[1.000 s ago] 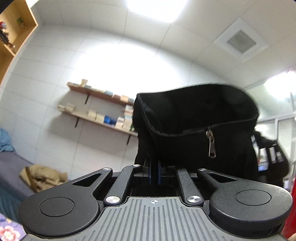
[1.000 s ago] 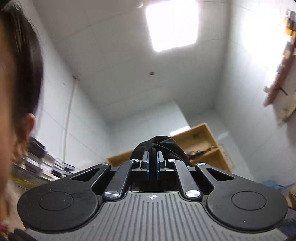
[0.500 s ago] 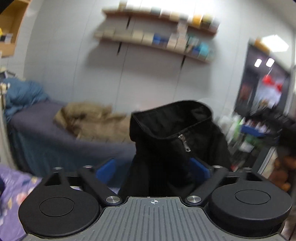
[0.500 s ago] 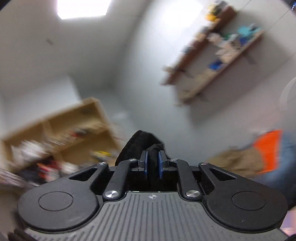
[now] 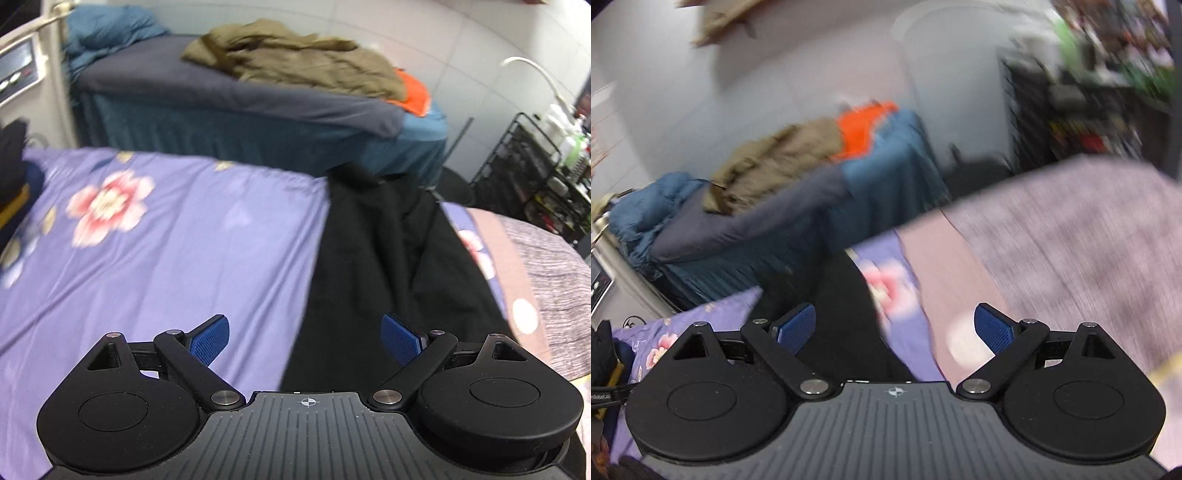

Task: Fold large clothes

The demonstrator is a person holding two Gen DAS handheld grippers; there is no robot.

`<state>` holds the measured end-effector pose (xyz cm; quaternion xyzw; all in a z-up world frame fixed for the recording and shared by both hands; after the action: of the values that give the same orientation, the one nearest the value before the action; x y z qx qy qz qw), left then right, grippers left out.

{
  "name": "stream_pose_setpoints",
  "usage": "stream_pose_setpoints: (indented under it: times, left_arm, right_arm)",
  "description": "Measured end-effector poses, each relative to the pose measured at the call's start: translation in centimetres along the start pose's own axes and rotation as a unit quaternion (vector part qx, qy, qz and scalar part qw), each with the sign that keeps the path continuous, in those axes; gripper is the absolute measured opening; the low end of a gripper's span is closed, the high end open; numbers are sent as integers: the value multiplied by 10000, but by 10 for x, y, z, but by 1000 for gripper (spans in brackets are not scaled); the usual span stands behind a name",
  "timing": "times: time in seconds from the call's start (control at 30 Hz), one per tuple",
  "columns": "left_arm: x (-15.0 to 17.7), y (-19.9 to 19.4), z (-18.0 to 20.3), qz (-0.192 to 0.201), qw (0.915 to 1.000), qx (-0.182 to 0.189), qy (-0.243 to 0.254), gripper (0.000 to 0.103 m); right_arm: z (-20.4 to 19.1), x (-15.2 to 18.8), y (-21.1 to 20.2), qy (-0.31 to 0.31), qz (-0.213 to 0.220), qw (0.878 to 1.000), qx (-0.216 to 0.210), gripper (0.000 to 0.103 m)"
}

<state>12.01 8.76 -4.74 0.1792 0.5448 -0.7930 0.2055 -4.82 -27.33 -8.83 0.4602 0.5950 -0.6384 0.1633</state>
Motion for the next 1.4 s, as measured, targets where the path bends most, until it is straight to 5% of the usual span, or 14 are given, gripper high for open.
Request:
stream_pose_setpoints:
  times: [0.3, 0.6, 0.73, 0.97, 1.1, 1.2, 1.23, 1.4]
  left_arm:
    - [42, -25, -18, -135, 9993, -179, -300, 103]
    - [150, -34, -13, -779, 9960, -424, 69, 103]
    - [195, -33, -28, -1124, 9919, -534, -248, 103]
    - [239, -27, -35, -1444, 9861, -758, -300, 103]
    - [245, -27, -40, -1324, 9888, -590, -347, 103]
    - [234, -34, -54, -1192, 9903, -542, -464, 83]
    - [227, -39, -61, -1043, 9920, -470, -540, 67]
    - [160, -67, -112, -116, 9935, -638, -940, 56]
  right_arm:
    - [23, 28, -28, -99, -410, 9991, 24, 96]
    - [4, 69, -54, -355, -571, 9958, -621, 99]
    - [1, 90, -66, -355, -865, 9918, -872, 99]
    - [5, 135, -95, -459, -1153, 9857, -1144, 99]
    - [13, 157, -106, -310, -1369, 9832, -1168, 99]
    - [18, 164, -111, -164, -1449, 9827, -1142, 99]
    - [19, 164, -112, -133, -1436, 9832, -1121, 99]
    - [15, 158, -115, -43, -1266, 9876, -925, 99]
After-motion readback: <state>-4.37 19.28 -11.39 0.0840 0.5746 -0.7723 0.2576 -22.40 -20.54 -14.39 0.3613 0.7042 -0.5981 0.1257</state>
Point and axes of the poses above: each gripper's, at about its wrist camera, not at the fingertips, and y roughly the way its jaws point, z to its right, x to its underside, the point moved 2 cm from there along y, roughly the way its jaws point, and after that the axes turned 15 degrees about -y, right-handed, at the moved point
